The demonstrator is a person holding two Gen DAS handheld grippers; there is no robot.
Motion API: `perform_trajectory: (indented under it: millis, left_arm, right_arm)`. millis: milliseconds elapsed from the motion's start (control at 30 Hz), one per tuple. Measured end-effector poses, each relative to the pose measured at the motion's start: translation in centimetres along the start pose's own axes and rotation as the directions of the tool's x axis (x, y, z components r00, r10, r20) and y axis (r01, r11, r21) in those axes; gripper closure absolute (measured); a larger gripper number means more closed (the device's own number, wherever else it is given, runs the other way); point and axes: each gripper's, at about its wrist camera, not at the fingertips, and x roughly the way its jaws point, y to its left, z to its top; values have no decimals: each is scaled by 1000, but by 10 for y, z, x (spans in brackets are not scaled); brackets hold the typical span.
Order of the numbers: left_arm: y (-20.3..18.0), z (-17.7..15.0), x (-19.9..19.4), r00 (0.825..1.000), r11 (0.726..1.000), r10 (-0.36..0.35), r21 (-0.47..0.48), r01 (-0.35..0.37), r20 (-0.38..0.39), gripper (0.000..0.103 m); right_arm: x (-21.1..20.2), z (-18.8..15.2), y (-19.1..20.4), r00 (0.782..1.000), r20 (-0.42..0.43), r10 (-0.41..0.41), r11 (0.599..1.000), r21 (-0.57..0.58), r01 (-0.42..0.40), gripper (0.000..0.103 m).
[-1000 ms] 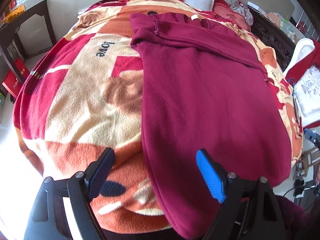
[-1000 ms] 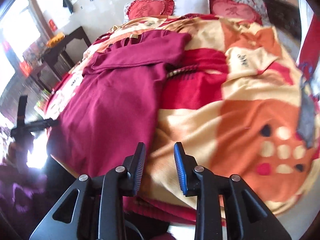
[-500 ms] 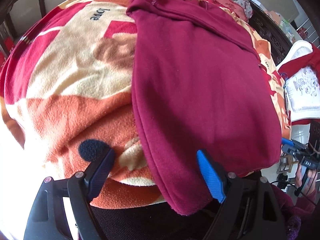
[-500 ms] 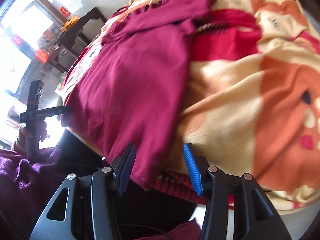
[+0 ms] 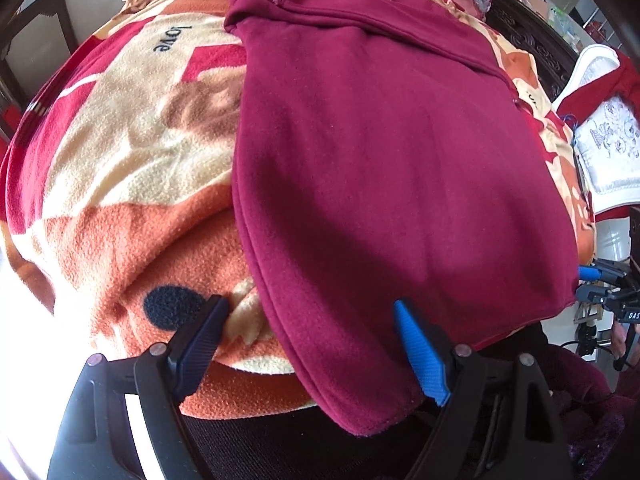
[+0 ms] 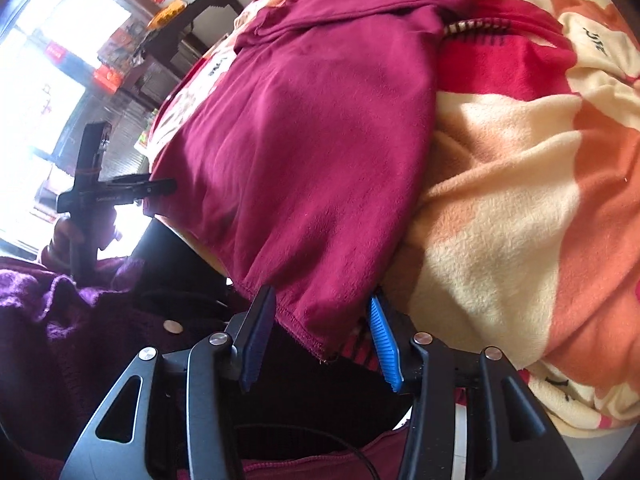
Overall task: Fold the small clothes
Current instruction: 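Lift the hem with the right gripper and fold it toward the collar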
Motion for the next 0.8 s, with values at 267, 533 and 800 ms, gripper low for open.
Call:
perform_trajectory:
  millis: [267, 533, 800]
  left_arm:
    - [1, 7, -1, 1000, 1000, -10, -4, 10, -21, 42]
    - [-1, 6, 6, 999, 999, -31, 39, 32, -36, 62]
    - [37, 38, -31, 977, 973, -209, -93, 213, 49, 94]
  right_arm:
    - [-5, 2, -1, 996, 6, 93, 995, 42, -93, 99]
    - [14, 14, 0, 989, 44, 142, 987, 69, -145, 103]
    - [-34, 57, 11, 944, 249, 215, 975, -7, -220, 103]
